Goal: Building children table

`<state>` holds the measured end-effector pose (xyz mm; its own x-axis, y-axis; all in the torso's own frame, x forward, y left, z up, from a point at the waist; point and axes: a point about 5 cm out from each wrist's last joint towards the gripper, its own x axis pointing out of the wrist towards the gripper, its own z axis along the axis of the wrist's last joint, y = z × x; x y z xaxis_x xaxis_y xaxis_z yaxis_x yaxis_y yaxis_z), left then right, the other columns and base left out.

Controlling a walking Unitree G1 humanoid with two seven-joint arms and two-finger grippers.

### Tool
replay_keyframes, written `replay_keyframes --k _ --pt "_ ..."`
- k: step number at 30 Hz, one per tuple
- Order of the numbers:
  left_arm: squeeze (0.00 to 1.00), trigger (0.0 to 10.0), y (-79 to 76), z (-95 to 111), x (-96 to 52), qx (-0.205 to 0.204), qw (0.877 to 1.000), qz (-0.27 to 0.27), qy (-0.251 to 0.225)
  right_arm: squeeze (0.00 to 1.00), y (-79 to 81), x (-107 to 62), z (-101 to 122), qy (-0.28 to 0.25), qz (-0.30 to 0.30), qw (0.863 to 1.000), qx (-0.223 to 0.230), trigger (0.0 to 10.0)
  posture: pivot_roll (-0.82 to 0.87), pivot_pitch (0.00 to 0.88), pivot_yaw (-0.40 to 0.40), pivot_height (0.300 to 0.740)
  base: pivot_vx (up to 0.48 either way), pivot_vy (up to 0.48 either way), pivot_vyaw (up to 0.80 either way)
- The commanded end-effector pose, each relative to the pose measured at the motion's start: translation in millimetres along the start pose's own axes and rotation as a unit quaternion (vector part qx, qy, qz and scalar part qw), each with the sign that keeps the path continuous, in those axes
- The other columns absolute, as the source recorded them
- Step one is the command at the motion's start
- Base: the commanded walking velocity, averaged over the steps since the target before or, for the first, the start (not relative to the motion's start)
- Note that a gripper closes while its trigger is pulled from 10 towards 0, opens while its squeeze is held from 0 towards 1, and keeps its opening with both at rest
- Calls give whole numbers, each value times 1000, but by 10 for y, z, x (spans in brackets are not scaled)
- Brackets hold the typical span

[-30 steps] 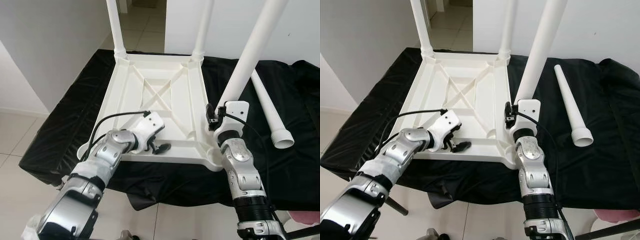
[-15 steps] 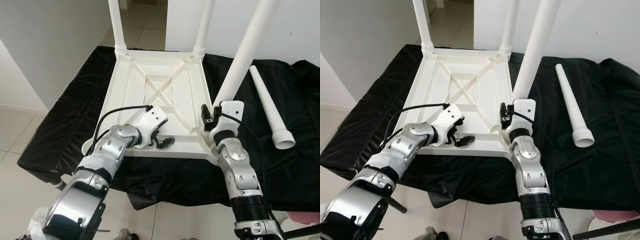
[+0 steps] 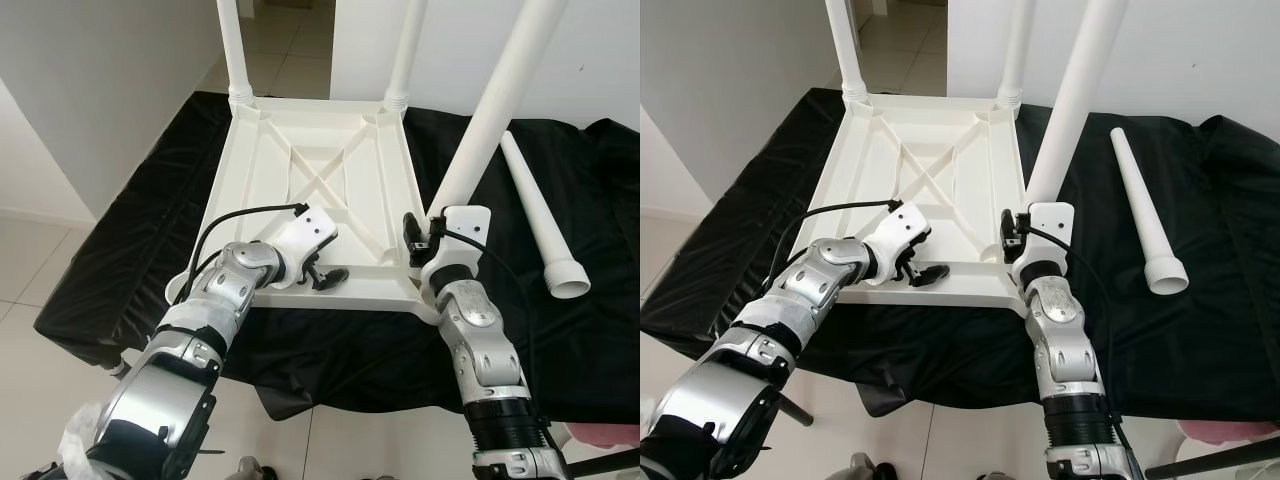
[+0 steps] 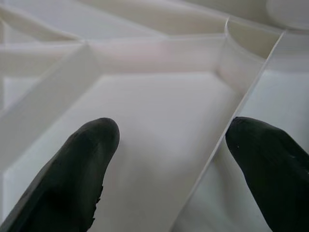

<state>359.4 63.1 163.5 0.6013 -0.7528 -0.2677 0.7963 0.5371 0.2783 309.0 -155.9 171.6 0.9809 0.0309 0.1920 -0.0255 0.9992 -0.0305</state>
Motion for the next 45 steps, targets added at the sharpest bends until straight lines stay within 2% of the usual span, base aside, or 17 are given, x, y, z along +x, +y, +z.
replay_keyframes --k 1,5,6,8,10,11,14,16,18,19,22,23,36,45 --pt "0 10000 76 119 -98 14 995 92 -41 0 -28 -73 29 -19 2 1000 -14 10000 -43 81 20 740 0 0 0" --pt "0 10000 -47 145 -169 41 995 70 -65 0 -77 -152 35 -31 -11 999 -26 10000 -37 83 14 740 0 0 0" --pt "0 10000 -47 145 -169 41 995 70 -65 0 -77 -152 35 -31 -11 999 -26 10000 -37 83 14 740 0 0 0" --pt "0 10000 -143 139 -211 39 995 42 -76 0 -96 -206 51 -40 -15 999 -23 10000 -32 85 12 740 0 0 0" --pt "0 10000 -143 139 -211 39 995 42 -76 0 -96 -206 51 -40 -15 999 -23 10000 -32 85 12 740 0 0 0" --pt "0 10000 -201 151 -224 33 996 20 -85 0 -97 -227 63 -43 -16 999 -22 10000 -31 86 9 740 0 0 0" --pt "0 10000 -257 168 -236 30 995 2 -94 0 -98 -246 77 -48 -16 998 -24 10000 -30 87 6 740 0 0 0" --pt "0 10000 -379 242 -238 -1 993 -28 -115 0 -93 -294 61 -47 -7 998 -38 10000 -26 87 0 740 0 0 0" --pt "0 10000 -416 266 -236 -13 992 -33 -119 0 -93 -314 48 -45 -2 998 -44 10000 -26 86 -1 740 0 0 0" --pt "0 10000 -486 290 -249 -17 991 -44 -124 0 -97 -349 16 -39 4 998 -54 10000 -28 87 -1 740 0 0 0" --pt "0 10000 -551 295 -269 -16 991 -56 -124 0 -101 -387 -20 -31 10 998 -60 10000 -30 87 -2 740 0 0 0" --pt "0 10000 -625 286 -298 -19 990 -73 -121 0 -101 -455 -78 -20 22 997 -73 10000 -31 84 -1 740 0 0 0" --pt "0 10000 -777 319 -348 -27 988 -90 -122 0 -139 -562 -199 4 52 995 -86 10000 -32 67 -3 740 0 0 0" --pt "0 10000 -759 338 -370 -31 989 -82 -119 0 -105 -511 -237 10 103 991 -86 10000 -20 67 -12 740 0 0 0"
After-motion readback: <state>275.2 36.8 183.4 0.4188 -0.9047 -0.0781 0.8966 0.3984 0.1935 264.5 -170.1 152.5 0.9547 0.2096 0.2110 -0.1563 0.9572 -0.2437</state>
